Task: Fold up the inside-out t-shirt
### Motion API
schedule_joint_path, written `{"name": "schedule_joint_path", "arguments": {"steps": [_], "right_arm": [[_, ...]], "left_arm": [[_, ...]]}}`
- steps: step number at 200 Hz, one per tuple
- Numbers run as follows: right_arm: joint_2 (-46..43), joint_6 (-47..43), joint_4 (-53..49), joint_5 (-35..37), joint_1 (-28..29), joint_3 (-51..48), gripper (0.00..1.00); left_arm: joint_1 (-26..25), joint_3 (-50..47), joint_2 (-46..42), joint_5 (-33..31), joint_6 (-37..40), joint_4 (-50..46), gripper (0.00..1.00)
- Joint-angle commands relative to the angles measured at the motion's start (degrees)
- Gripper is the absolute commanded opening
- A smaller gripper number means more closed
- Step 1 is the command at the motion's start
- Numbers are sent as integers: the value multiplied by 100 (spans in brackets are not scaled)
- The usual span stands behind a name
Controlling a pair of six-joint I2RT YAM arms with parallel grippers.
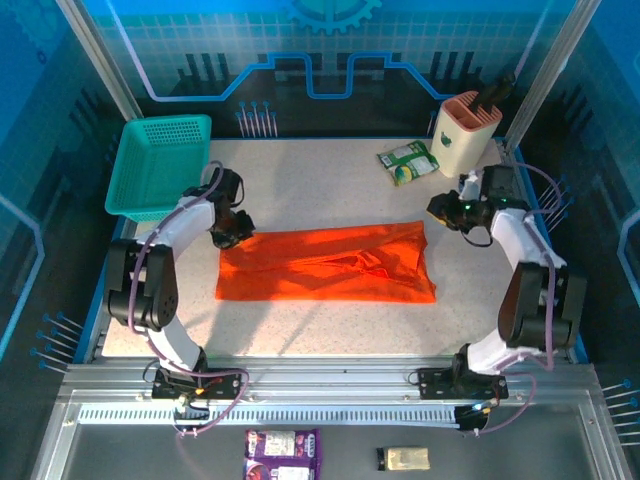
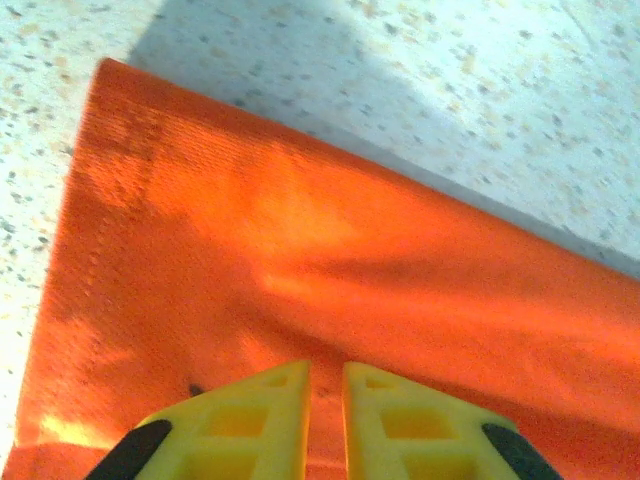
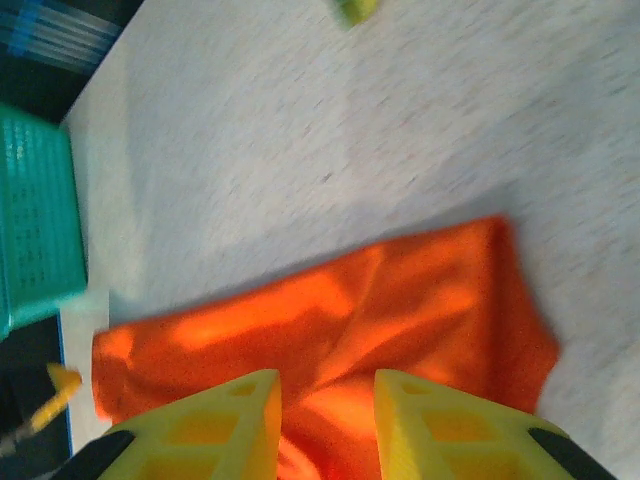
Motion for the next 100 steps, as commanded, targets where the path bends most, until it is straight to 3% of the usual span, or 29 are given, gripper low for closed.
{"name": "schedule_joint_path", "arguments": {"steps": [1, 16, 49, 100], "right_arm": [[-290, -334, -992, 308, 903, -444, 34], [-429, -435, -1294, 1076, 1701, -525, 38], [-197, -551, -1781, 3000, 3339, -234, 35], [1246, -824, -2176, 4531, 4667, 807, 36]], "left_arm": [[-129, -180, -25, 279, 165, -353, 14], [-156, -421, 20, 284, 166, -261, 14], [-156, -756, 77, 379, 146, -30, 13], [-159, -848, 192, 272, 202, 20, 13]]}}
